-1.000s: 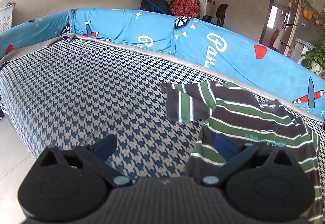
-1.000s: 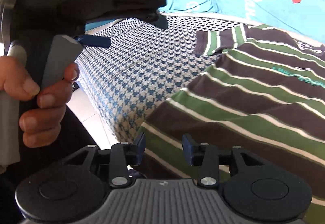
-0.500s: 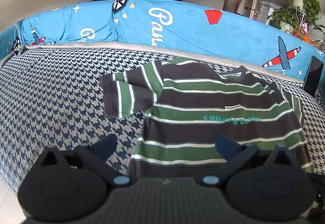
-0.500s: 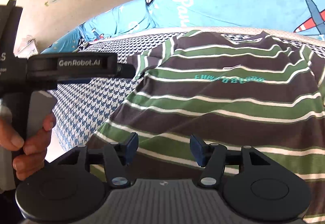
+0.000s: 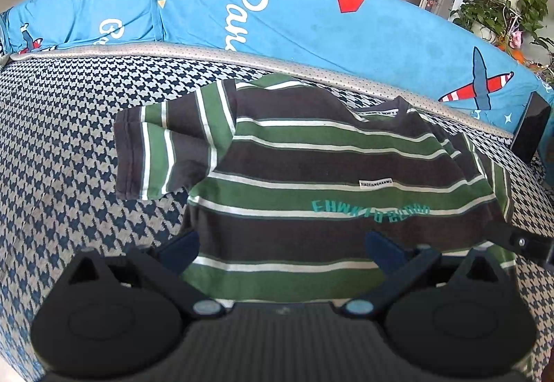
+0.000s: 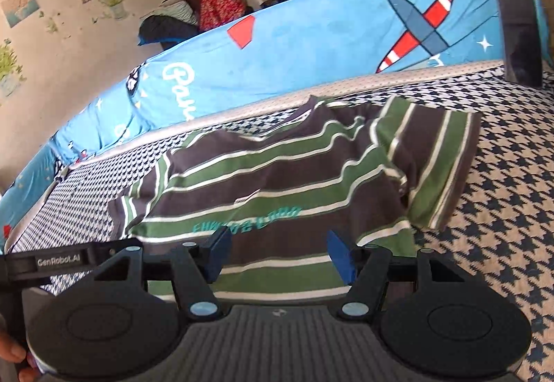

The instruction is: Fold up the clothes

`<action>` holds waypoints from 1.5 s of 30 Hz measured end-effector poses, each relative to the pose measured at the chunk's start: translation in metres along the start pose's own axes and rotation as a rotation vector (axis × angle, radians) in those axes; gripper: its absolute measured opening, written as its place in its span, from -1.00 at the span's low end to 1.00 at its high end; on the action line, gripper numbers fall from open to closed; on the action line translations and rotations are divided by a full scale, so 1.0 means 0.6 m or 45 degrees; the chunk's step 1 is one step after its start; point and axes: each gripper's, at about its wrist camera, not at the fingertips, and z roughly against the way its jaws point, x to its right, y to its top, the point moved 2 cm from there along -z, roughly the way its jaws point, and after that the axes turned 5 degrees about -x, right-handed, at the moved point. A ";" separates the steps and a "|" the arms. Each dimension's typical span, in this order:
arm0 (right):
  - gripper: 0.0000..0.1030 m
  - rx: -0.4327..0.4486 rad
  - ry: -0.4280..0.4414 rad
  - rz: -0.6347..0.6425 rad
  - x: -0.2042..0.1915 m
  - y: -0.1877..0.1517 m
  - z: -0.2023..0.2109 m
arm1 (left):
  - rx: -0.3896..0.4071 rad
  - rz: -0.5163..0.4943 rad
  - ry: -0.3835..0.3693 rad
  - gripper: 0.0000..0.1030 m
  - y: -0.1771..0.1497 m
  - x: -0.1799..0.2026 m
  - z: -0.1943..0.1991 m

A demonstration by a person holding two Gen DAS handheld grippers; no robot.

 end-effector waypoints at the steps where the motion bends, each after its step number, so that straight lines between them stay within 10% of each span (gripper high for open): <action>1: 0.19 0.010 -0.016 -0.022 0.012 0.006 0.000 | -0.004 0.000 -0.006 1.00 0.002 0.002 -0.004; 21: 0.19 0.134 -0.192 -0.500 0.232 0.086 -0.038 | -0.067 0.045 -0.119 1.00 0.034 0.018 -0.033; 30: 0.20 0.191 -0.234 -0.405 0.213 0.099 -0.075 | -0.093 0.066 -0.158 1.00 0.030 0.032 -0.036; 33: 0.05 0.206 -0.285 -0.363 0.205 0.101 -0.085 | -0.102 0.065 -0.162 1.00 0.028 0.034 -0.038; 37: -0.71 0.216 -0.355 -0.306 0.197 0.104 -0.091 | -0.114 0.072 -0.157 1.00 0.025 0.033 -0.041; 45: -0.87 0.368 -0.543 -0.218 0.175 0.131 -0.052 | -0.135 0.070 -0.140 1.00 0.021 0.032 -0.049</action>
